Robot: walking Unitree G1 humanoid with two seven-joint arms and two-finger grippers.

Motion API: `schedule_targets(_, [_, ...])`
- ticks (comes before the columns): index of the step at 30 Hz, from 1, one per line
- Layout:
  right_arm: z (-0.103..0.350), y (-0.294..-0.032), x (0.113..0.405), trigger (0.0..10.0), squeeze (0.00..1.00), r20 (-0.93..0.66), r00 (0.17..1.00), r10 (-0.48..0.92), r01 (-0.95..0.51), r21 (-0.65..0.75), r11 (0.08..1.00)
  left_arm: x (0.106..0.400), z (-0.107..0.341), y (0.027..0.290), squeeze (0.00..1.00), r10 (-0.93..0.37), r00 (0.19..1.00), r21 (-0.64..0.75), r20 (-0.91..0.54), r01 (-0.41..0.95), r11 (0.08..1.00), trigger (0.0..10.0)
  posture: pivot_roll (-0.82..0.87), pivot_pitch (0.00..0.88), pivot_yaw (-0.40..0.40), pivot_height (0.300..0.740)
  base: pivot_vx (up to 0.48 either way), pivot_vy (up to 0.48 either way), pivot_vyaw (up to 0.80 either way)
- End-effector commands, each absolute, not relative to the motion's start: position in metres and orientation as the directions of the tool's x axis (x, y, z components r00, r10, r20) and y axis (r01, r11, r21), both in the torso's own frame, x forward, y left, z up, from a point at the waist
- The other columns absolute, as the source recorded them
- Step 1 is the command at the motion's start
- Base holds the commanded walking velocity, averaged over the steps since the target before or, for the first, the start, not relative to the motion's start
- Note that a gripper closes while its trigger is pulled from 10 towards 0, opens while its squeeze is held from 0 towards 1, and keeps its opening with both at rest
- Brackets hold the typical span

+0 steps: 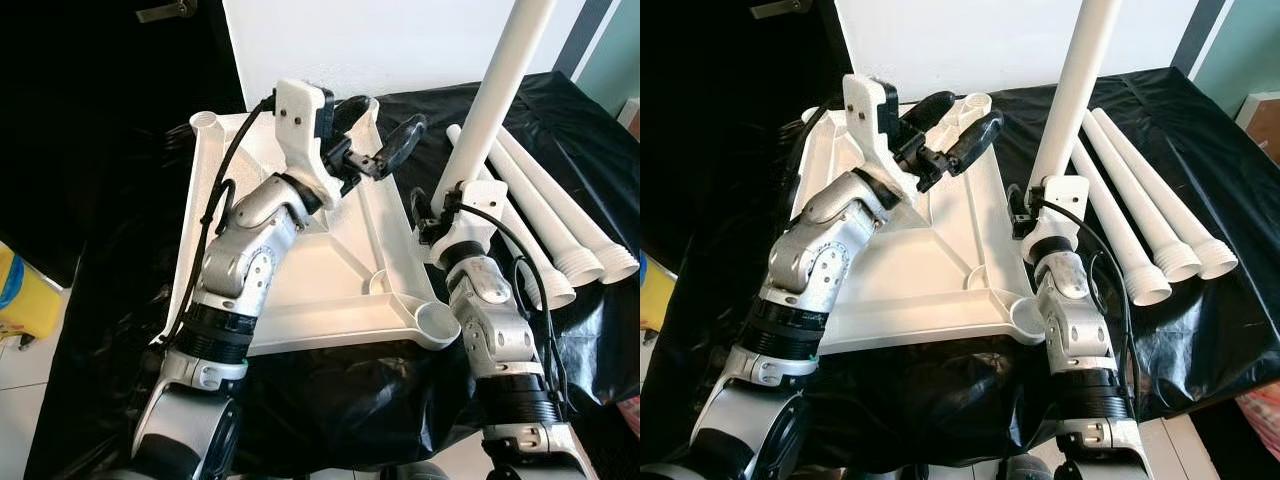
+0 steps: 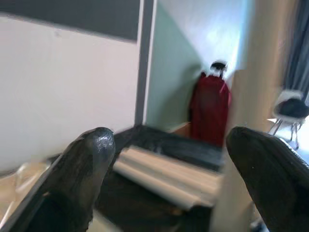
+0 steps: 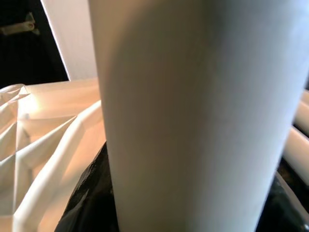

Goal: Building children table

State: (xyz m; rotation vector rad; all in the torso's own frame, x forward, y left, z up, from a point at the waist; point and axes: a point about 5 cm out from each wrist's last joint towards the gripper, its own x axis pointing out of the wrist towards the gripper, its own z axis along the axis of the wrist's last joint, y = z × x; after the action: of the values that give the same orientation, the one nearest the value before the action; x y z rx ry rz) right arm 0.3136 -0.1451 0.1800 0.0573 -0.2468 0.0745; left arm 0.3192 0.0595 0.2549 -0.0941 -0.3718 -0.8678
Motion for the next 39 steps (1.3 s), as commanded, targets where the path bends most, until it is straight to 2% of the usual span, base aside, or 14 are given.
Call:
schedule_targets(1, [0.186, -0.145, 0.311, 10.0, 0.00, 0.285, 0.956, 0.070, -0.086, 0.042, 0.995, 0.321, 0.249, 0.061, 0.00, -0.714, 0.614, 0.084, 0.337, 0.735, 0.672, 10.0, -0.02, 0.109, 0.018, 0.740, 0.000, 0.000, 0.00])
schedule_targets(5, [0.187, -0.143, 0.301, 10.0, 0.00, 0.327, 0.940, 0.096, -0.108, 0.020, 0.994, 0.314, 0.227, 0.067, 0.00, -0.733, 0.615, 0.137, 0.291, 0.732, 0.668, 10.0, -0.01, 0.114, 0.012, 0.740, 0.000, 0.000, 0.00])
schedule_targets(13, [0.188, -0.142, 0.291, 10.0, 0.00, 0.373, 0.922, 0.102, -0.122, 0.030, 0.992, 0.298, 0.190, 0.067, 0.00, -0.813, 0.558, 0.215, 0.166, 0.784, 0.582, 10.0, -0.02, 0.119, 0.012, 0.740, 0.000, 0.000, 0.00])
schedule_targets(28, [0.188, -0.144, 0.289, 10.0, 0.00, 0.380, 0.919, 0.106, -0.122, 0.019, 0.992, 0.291, 0.162, 0.071, 0.00, -0.837, 0.546, 0.341, 0.033, 0.781, 0.523, 10.0, -0.02, 0.119, 0.013, 0.740, 0.000, 0.000, 0.00])
schedule_targets(31, [0.188, -0.146, 0.289, 10.0, 0.00, 0.381, 0.918, 0.112, -0.124, 0.009, 0.992, 0.283, 0.145, 0.076, 0.00, -0.849, 0.526, 0.380, -0.052, 0.796, 0.470, 10.0, -0.01, 0.122, 0.009, 0.740, 0.000, 0.000, 0.00])
schedule_targets(37, [0.188, -0.146, 0.290, 10.0, 0.00, 0.380, 0.917, 0.117, -0.128, 0.003, 0.992, 0.278, 0.137, 0.078, 0.00, -0.853, 0.514, 0.396, -0.094, 0.805, 0.441, 10.0, -0.01, 0.121, 0.007, 0.740, 0.000, 0.000, 0.00])
schedule_targets(39, [0.187, -0.145, 0.290, 10.0, 0.00, 0.379, 0.917, 0.128, -0.138, -0.001, 0.990, 0.275, 0.124, 0.078, 0.00, -0.852, 0.496, 0.427, -0.166, 0.815, 0.391, 10.0, -0.01, 0.113, 0.002, 0.740, 0.000, 0.000, 0.00])
